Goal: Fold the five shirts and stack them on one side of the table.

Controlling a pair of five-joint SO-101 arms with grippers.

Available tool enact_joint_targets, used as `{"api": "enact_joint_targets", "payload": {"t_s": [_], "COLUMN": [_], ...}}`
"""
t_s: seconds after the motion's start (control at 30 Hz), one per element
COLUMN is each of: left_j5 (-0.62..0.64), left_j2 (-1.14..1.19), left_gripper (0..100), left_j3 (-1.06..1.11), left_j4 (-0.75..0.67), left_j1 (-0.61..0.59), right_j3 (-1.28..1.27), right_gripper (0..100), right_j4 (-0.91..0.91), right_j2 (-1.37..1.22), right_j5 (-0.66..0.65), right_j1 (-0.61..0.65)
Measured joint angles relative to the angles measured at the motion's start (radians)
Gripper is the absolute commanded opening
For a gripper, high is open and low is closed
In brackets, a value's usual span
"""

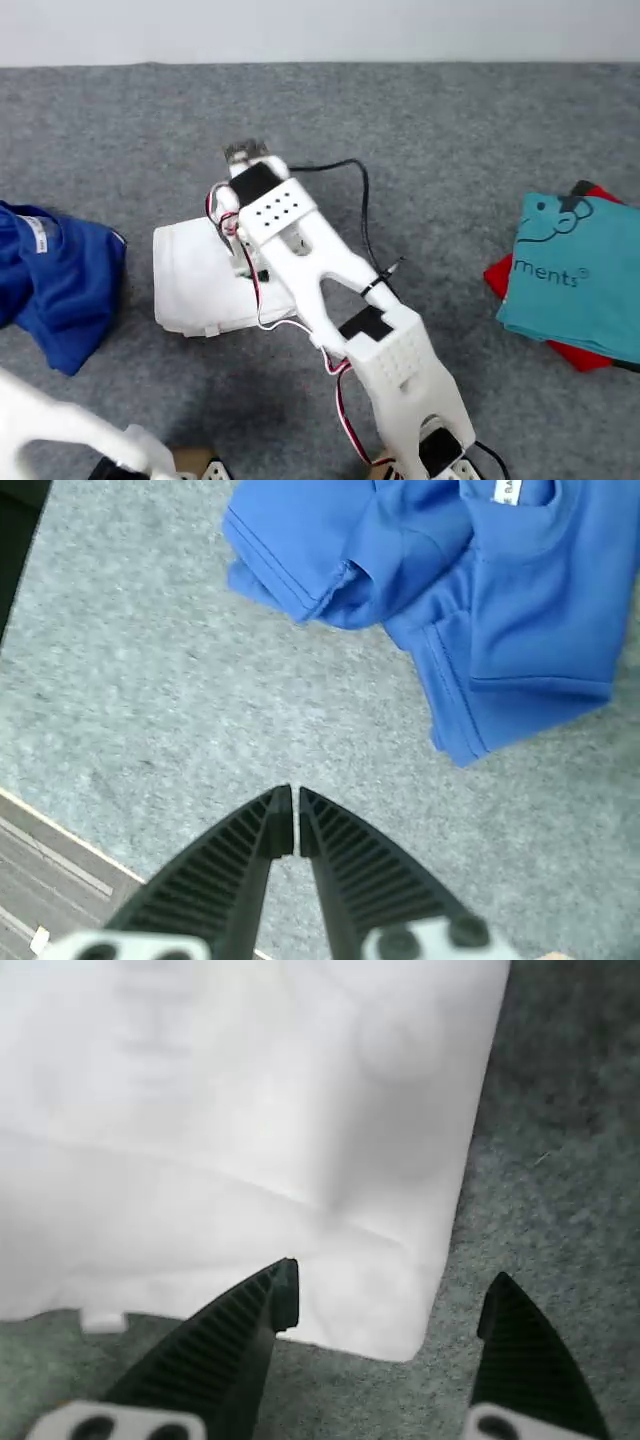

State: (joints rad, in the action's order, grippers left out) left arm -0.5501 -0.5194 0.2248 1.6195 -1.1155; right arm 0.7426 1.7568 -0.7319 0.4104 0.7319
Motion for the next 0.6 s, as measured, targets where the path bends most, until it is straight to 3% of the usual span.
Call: {"api": "enact_joint_targets", "payload": {"t_s": [0.5,0.6], "left_j5": [0.0,0.0], "left_j2": [0.0,0.0], "left_gripper": [2,2], "left_j3": [0.0,0.0], "left_j4": [0.0,0.0], "left_j1": [0.049,0.049], "right_j3": [0.003,0.008], "right_gripper": [29.2,20.0], "right_j4": [-0.08,-0.075], "right_j2": [-0.192,-0.196], "right_j5": [0.008,0.008], "right_j1": [-0.006,-0.006]}}
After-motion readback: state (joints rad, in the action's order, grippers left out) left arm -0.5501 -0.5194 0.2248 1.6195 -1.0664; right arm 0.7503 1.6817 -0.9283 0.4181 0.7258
